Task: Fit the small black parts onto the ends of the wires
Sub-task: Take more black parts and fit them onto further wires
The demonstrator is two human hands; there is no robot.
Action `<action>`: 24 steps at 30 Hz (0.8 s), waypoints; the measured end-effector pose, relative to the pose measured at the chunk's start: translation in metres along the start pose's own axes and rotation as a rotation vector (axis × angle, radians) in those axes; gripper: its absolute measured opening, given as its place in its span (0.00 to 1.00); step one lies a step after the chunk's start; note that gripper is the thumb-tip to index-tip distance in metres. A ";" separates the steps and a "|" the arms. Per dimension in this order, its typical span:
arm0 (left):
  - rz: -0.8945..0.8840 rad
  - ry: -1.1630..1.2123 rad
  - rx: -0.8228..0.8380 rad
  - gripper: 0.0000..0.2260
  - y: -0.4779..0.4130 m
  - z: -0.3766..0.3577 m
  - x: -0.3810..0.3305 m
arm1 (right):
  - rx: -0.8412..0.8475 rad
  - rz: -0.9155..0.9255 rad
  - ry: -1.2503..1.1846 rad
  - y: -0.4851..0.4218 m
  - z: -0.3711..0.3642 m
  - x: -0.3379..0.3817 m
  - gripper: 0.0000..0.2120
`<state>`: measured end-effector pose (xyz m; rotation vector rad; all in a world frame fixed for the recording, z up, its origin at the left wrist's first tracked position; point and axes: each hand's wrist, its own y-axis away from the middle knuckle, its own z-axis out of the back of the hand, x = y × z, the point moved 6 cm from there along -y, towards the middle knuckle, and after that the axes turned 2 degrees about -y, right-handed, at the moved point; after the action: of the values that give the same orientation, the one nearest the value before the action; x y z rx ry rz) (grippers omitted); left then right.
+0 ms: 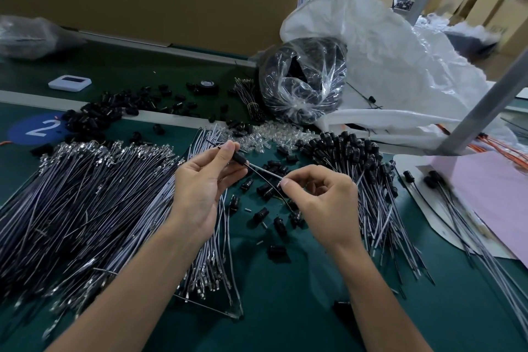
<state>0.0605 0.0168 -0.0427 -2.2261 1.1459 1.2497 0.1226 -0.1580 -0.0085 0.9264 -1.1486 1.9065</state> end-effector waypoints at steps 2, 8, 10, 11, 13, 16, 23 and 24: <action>0.001 0.009 0.002 0.06 0.000 0.000 0.001 | -0.016 0.000 -0.010 0.000 0.000 0.000 0.06; -0.005 0.025 0.023 0.07 0.004 -0.005 0.006 | -0.102 0.097 0.026 0.007 -0.005 0.007 0.04; 0.005 0.029 0.023 0.08 0.004 -0.007 0.008 | -0.150 0.148 0.051 0.009 -0.005 0.010 0.05; 0.007 0.030 0.021 0.08 0.004 -0.007 0.008 | -0.170 0.171 0.064 0.010 -0.005 0.012 0.05; 0.006 0.030 0.022 0.08 0.004 -0.008 0.008 | -0.208 0.217 0.093 0.011 -0.004 0.015 0.05; 0.007 0.035 0.027 0.08 0.006 -0.009 0.009 | -0.239 0.262 0.124 0.013 -0.004 0.017 0.06; 0.024 0.047 -0.009 0.08 0.003 -0.003 0.010 | -0.109 0.280 0.134 0.016 -0.017 0.017 0.05; 0.023 0.046 -0.007 0.07 0.003 -0.003 0.010 | -0.105 0.277 0.143 0.015 -0.018 0.017 0.04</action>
<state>0.0625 0.0082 -0.0486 -2.2642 1.1898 1.2190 0.0977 -0.1436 -0.0065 0.5872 -1.3305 2.0700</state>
